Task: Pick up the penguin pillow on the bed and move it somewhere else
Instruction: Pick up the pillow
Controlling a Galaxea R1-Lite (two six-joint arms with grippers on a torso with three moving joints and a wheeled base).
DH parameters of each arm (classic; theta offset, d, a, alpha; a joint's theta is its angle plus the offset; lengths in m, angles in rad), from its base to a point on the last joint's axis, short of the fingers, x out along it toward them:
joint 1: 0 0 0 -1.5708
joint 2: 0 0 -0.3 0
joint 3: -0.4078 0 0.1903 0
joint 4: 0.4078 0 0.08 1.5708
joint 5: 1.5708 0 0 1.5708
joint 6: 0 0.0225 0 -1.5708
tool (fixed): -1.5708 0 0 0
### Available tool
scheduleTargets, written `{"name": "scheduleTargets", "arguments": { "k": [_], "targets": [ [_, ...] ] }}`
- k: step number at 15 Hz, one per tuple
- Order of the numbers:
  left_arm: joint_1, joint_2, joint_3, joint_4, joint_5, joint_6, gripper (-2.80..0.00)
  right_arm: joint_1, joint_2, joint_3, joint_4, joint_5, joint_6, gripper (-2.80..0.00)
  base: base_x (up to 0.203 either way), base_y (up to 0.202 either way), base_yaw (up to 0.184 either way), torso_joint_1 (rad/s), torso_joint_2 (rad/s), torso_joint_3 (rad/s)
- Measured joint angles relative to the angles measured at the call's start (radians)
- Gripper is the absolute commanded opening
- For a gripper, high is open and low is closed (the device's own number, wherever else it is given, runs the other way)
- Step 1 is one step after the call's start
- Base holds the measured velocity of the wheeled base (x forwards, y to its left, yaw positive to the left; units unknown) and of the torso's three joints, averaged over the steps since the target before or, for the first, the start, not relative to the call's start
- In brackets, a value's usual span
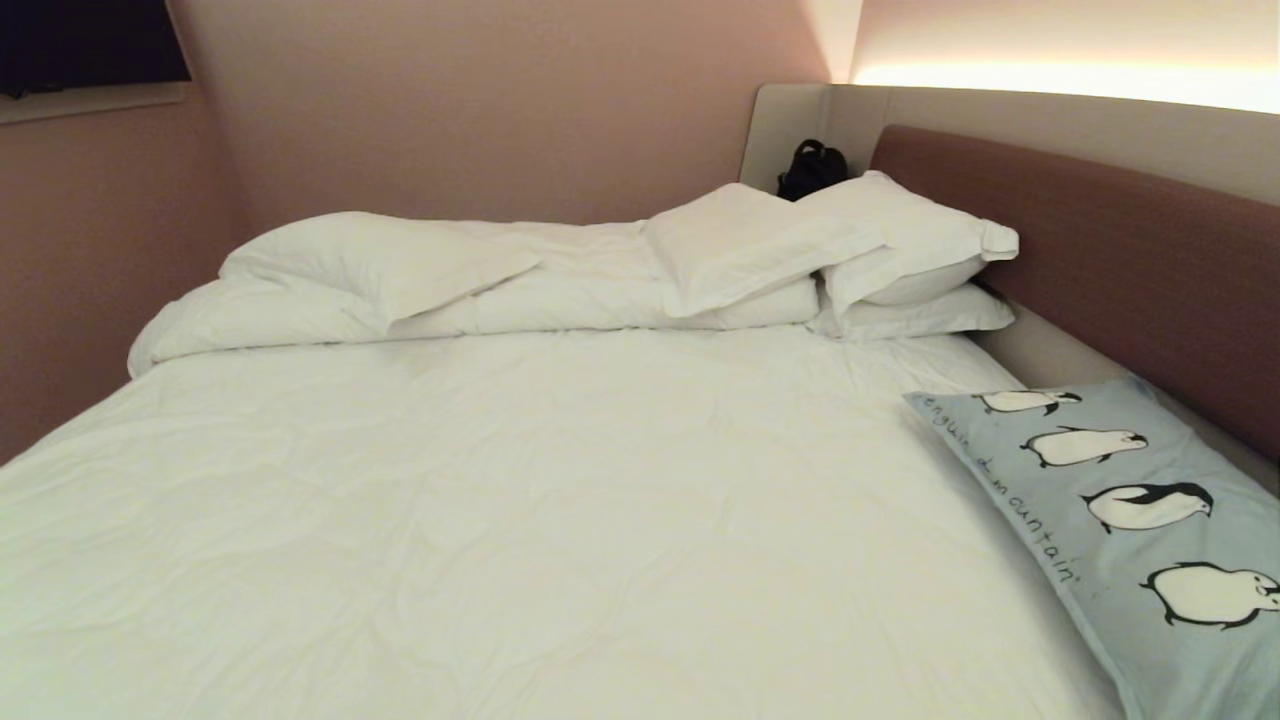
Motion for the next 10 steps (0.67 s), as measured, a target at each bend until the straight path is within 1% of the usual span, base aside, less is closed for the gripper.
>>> {"name": "scheduleTargets", "arguments": {
  "k": [3,6,10],
  "targets": [
    [0.000,0.000,0.000,0.000,0.000,0.000,-2.80,0.014,-0.083,0.072,0.001,-0.039,-0.021,-2.80,0.000,0.000,0.000,0.000,0.00,0.000],
    [0.000,0.000,0.000,0.000,0.000,0.000,-2.80,0.030,-0.161,0.146,-0.039,-0.088,-0.068,-2.80,0.000,0.000,0.000,0.000,0.00,0.000],
    [0.000,0.000,0.000,0.000,0.000,0.000,-2.80,0.043,-0.252,0.264,-0.081,-0.152,-0.109,-2.80,0.000,0.000,0.000,0.000,0.00,0.000]
  ]
}}
